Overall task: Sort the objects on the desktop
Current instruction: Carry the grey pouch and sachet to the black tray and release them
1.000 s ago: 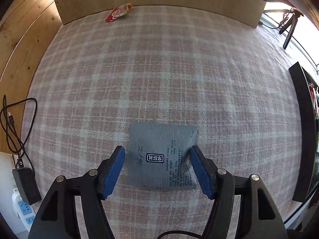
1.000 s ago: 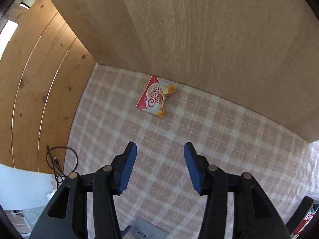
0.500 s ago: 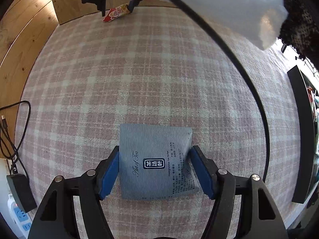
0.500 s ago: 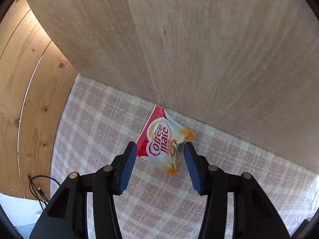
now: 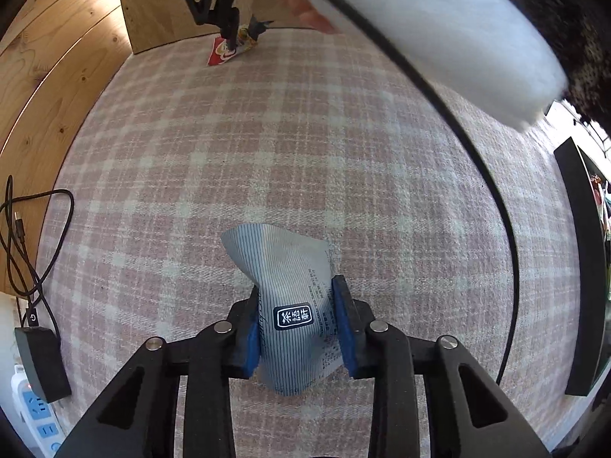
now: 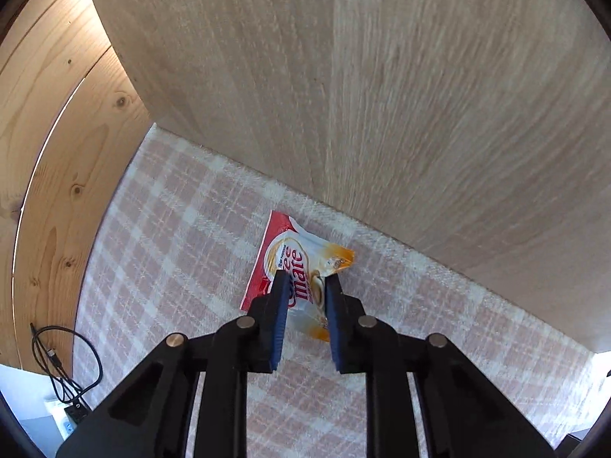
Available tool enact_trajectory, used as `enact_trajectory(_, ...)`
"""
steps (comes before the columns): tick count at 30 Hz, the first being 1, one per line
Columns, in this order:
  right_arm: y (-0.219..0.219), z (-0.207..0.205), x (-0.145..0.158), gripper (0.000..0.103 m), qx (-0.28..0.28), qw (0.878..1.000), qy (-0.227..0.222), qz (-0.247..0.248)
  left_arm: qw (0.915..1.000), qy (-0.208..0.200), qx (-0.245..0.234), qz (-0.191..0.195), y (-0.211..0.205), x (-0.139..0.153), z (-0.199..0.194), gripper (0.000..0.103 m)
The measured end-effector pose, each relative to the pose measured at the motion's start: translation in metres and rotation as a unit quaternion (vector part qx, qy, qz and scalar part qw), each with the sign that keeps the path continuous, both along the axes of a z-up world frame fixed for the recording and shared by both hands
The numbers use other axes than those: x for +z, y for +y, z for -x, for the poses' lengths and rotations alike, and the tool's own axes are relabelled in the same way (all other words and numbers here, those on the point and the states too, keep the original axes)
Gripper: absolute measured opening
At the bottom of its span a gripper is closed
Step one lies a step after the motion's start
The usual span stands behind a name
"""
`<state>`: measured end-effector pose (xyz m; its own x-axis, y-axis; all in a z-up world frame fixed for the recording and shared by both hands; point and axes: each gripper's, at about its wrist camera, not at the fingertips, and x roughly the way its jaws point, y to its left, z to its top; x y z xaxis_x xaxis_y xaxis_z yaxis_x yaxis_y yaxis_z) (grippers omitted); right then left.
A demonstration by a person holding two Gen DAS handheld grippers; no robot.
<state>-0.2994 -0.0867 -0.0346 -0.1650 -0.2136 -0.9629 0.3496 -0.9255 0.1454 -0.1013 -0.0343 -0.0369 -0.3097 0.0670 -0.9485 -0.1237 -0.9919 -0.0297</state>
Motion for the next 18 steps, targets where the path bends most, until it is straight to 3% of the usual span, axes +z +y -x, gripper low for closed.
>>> enact_trajectory(1,0.004,-0.005,0.001,0.008,0.003,1.0,0.0,-0.003,0.9999,-0.003,0.008,-0.006,-0.004,0.0,-0.002,0.022)
enact_trajectory(3,0.016,-0.017,0.003,0.007,0.002,1.0,-0.004,-0.002,0.9994,-0.015,0.018,-0.026,-0.016,-0.001,-0.006,0.013)
enact_trajectory(8,0.065,-0.059,0.011,0.006,-0.013,1.0,-0.02,0.016,0.9945,-0.036,0.057,-0.08,-0.042,-0.005,-0.02,0.011)
enact_trajectory(13,0.119,-0.096,0.03,0.006,-0.028,0.999,-0.018,0.034,0.9916,-0.042,0.085,-0.088,-0.058,0.0,-0.046,0.011)
enact_trajectory(18,0.16,-0.126,0.055,0.006,-0.036,0.998,-0.017,0.053,0.9951,-0.023,0.066,-0.069,-0.044,0.022,-0.075,0.011)
